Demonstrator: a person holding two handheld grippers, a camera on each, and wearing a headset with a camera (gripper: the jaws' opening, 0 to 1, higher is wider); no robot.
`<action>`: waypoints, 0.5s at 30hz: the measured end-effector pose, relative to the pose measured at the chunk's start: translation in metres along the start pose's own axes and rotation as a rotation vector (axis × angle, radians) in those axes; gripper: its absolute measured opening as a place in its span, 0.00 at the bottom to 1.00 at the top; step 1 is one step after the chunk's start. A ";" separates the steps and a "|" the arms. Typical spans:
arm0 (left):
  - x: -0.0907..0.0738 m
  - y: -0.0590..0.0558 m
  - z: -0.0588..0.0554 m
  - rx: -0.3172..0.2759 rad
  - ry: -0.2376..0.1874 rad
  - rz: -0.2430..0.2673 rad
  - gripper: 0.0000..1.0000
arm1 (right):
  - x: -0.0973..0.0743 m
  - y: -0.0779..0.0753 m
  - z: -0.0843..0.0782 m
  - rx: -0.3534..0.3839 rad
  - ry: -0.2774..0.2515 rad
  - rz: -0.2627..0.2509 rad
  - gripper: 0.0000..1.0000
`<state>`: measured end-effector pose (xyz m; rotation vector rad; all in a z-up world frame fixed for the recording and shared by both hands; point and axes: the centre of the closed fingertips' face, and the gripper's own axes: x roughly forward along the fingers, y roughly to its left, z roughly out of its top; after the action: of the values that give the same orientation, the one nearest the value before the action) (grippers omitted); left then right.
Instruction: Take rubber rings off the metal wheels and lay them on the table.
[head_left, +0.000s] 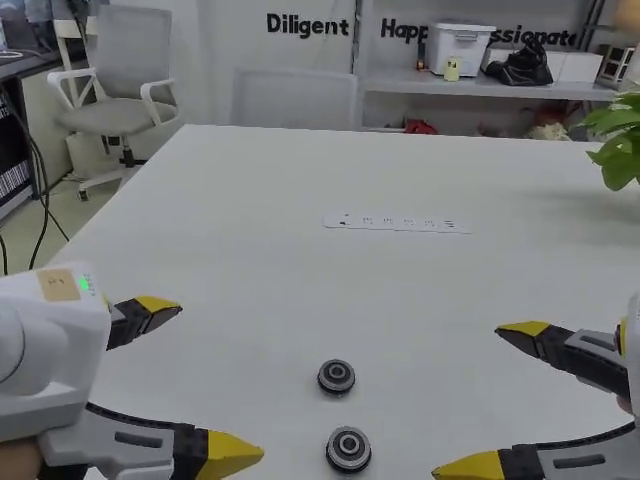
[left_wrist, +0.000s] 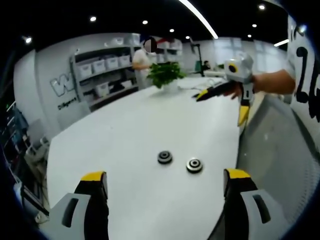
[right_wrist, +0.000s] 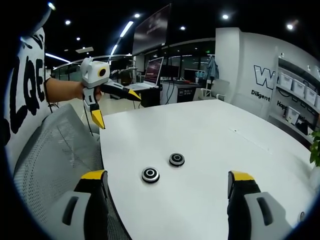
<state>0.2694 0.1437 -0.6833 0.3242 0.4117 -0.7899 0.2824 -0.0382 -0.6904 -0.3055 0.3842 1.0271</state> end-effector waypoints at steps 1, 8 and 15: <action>0.001 -0.001 -0.001 0.003 0.004 -0.005 0.98 | 0.001 0.000 -0.001 0.001 0.000 0.002 0.96; 0.009 -0.003 -0.005 0.021 0.025 -0.030 0.97 | 0.006 0.001 -0.007 -0.004 0.011 0.015 0.95; 0.016 -0.005 -0.007 0.031 0.033 -0.049 0.96 | 0.011 0.000 -0.013 -0.008 0.025 0.028 0.94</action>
<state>0.2744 0.1335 -0.6976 0.3574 0.4401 -0.8404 0.2850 -0.0352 -0.7065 -0.3213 0.4074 1.0536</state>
